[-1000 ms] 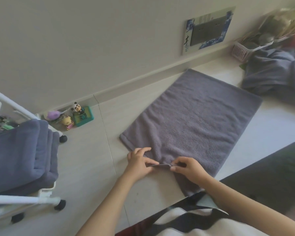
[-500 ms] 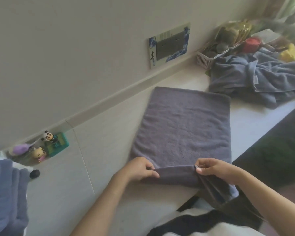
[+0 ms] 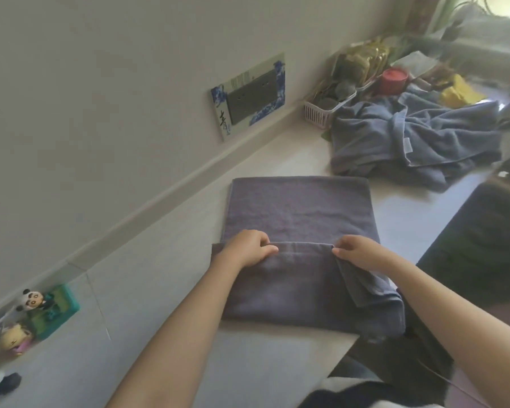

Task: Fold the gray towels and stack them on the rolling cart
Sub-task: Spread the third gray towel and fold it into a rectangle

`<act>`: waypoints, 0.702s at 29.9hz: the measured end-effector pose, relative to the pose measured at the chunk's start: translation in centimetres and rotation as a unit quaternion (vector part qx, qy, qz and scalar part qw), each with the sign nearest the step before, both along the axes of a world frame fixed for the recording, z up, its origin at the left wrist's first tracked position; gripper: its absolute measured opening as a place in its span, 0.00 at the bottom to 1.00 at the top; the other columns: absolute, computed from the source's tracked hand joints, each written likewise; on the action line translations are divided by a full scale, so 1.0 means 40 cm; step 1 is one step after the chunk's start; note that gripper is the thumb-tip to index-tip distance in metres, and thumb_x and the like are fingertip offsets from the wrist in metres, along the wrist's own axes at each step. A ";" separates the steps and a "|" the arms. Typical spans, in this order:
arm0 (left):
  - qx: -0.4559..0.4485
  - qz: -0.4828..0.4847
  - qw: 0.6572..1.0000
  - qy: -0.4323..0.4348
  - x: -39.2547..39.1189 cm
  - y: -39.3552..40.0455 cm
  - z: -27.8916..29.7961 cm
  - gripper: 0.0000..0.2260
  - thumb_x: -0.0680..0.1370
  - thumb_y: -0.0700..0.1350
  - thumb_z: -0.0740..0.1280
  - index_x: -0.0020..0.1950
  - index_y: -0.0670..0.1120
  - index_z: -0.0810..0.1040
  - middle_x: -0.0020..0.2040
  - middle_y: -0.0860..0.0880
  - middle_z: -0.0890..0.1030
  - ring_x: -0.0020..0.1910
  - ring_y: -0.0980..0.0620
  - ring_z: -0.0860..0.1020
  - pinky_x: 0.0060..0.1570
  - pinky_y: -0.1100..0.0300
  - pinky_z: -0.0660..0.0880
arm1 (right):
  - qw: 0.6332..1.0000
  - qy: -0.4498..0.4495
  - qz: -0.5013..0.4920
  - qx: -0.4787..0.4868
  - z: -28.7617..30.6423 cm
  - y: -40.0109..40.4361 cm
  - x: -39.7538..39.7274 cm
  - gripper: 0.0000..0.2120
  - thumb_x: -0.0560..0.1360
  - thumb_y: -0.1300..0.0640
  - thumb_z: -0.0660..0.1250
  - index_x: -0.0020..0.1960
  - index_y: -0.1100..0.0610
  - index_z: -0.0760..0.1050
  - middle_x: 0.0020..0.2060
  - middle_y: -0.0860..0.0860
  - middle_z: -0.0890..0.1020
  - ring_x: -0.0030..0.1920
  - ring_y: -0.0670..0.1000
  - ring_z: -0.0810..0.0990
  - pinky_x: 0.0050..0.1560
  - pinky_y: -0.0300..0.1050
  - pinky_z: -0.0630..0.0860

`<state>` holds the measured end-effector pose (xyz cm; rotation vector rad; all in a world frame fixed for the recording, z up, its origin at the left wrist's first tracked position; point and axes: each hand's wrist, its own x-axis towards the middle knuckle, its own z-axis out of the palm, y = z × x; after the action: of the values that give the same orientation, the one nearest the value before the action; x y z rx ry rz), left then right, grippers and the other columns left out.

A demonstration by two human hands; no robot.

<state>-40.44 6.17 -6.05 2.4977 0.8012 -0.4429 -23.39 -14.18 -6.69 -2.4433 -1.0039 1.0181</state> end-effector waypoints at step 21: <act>0.119 -0.075 0.986 0.091 0.050 0.109 -0.103 0.11 0.80 0.48 0.57 0.55 0.44 0.74 0.58 0.44 0.77 0.58 0.43 0.74 0.50 0.54 0.69 | 0.952 -0.266 0.138 -0.061 -0.099 0.072 0.040 0.14 0.81 0.46 0.53 0.57 0.55 0.70 0.51 0.51 0.80 0.52 0.56 0.78 0.41 0.45 0.69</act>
<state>-38.44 10.52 -10.19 2.7823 0.7775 -0.6711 -21.81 -11.31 -10.64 -2.8098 -1.5238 0.4988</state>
